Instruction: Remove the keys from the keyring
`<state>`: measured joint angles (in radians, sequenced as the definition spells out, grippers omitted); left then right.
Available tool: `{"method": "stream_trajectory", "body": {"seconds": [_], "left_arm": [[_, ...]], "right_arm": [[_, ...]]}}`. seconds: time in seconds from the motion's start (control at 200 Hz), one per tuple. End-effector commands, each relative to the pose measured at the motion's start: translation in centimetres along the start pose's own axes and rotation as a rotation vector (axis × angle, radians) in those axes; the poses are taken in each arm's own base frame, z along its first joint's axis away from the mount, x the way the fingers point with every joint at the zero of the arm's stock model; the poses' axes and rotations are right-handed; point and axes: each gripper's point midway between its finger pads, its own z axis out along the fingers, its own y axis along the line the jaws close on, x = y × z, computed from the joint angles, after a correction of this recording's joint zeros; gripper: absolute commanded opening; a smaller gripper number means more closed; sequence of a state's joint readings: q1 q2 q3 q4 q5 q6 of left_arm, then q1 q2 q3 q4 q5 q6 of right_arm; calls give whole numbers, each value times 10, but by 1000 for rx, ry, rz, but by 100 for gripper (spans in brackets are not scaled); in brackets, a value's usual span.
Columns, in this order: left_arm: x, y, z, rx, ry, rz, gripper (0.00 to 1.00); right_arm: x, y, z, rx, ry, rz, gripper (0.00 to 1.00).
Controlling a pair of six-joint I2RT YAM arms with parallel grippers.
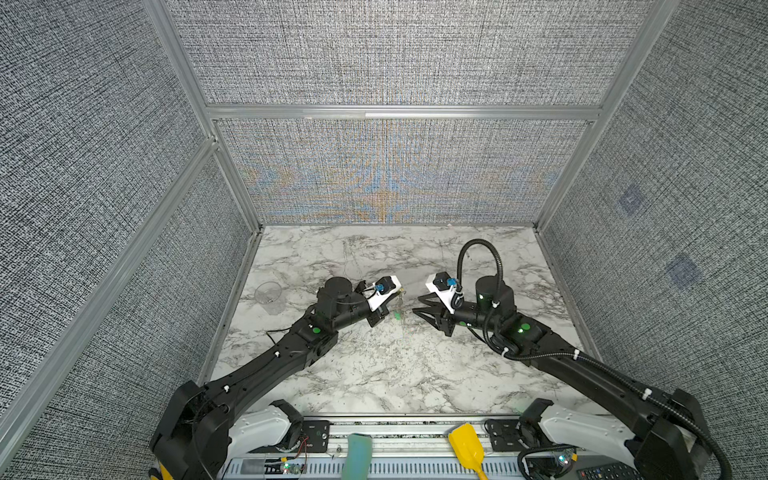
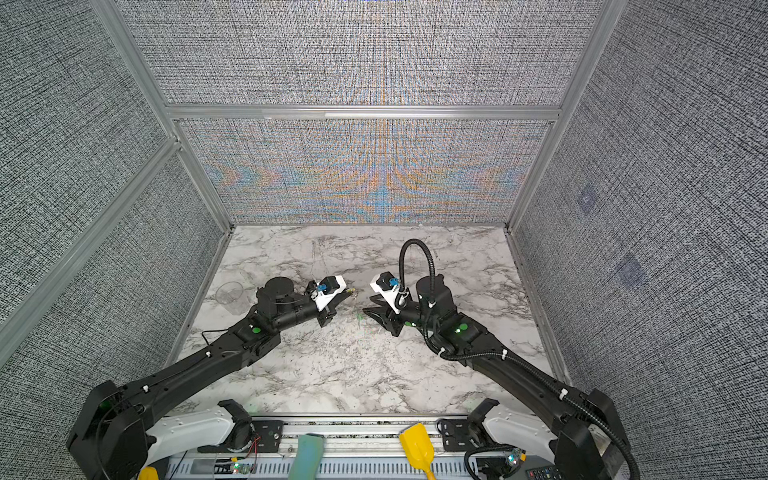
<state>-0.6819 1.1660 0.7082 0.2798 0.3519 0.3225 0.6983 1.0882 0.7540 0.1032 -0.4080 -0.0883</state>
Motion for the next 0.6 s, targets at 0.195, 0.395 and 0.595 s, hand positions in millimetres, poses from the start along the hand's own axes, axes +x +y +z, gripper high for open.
{"method": "stream_trajectory", "body": {"seconds": [0.195, 0.395, 0.595], "left_arm": [[-6, 5, 8, -78, 52, -71, 0], [-11, 6, 11, -98, 62, -124, 0], [-18, 4, 14, -99, 66, -160, 0]], "right_arm": [[-13, -7, 3, 202, -95, -25, 41], [-17, -6, 5, 303, -104, -41, 43], [-5, -26, -1, 473, -69, -9, 48]]}}
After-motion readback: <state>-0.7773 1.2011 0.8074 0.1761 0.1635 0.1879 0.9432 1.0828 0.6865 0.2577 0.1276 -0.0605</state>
